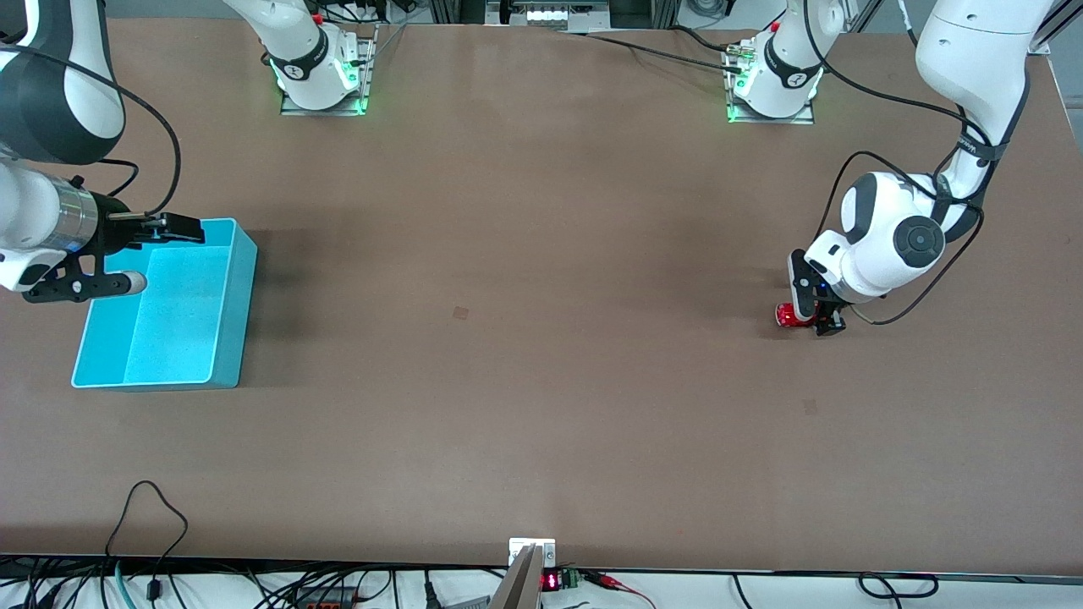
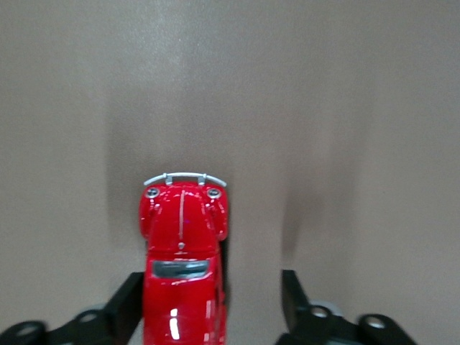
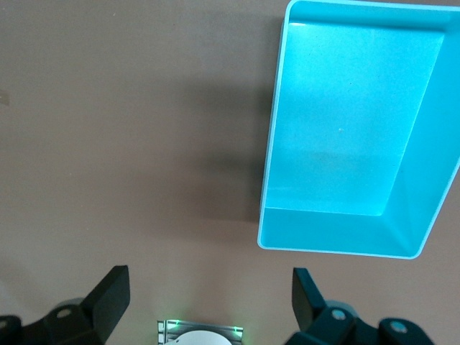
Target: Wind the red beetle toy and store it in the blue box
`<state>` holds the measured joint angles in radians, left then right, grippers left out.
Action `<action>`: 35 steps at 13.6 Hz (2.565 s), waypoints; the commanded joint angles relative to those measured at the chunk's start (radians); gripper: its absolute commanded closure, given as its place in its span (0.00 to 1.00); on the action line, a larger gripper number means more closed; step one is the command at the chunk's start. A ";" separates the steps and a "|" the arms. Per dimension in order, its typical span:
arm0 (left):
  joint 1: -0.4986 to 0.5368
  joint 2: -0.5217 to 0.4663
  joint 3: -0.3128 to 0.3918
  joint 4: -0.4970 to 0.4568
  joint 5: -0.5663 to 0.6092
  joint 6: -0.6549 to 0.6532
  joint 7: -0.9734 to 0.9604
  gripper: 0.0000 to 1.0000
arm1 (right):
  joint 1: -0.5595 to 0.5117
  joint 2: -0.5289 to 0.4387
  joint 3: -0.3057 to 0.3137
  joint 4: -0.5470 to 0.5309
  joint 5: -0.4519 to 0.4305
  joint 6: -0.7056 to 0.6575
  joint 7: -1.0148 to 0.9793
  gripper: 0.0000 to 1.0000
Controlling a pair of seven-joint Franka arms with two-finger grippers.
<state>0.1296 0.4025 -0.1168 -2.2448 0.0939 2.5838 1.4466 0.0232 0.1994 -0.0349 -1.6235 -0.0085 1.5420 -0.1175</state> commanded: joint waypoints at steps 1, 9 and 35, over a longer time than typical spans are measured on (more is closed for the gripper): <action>0.008 -0.014 -0.004 -0.015 0.021 0.013 0.021 0.39 | -0.002 -0.003 0.003 0.013 -0.007 -0.020 -0.011 0.00; 0.010 -0.013 -0.004 -0.004 0.021 0.012 0.026 0.58 | -0.002 -0.003 0.003 0.013 -0.007 -0.020 -0.011 0.00; 0.252 0.101 0.003 0.097 0.018 0.001 0.394 0.60 | -0.003 -0.002 0.004 0.013 -0.005 -0.020 -0.013 0.00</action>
<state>0.3347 0.4287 -0.1125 -2.1998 0.0943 2.5796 1.7534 0.0232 0.1994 -0.0349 -1.6235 -0.0085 1.5417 -0.1182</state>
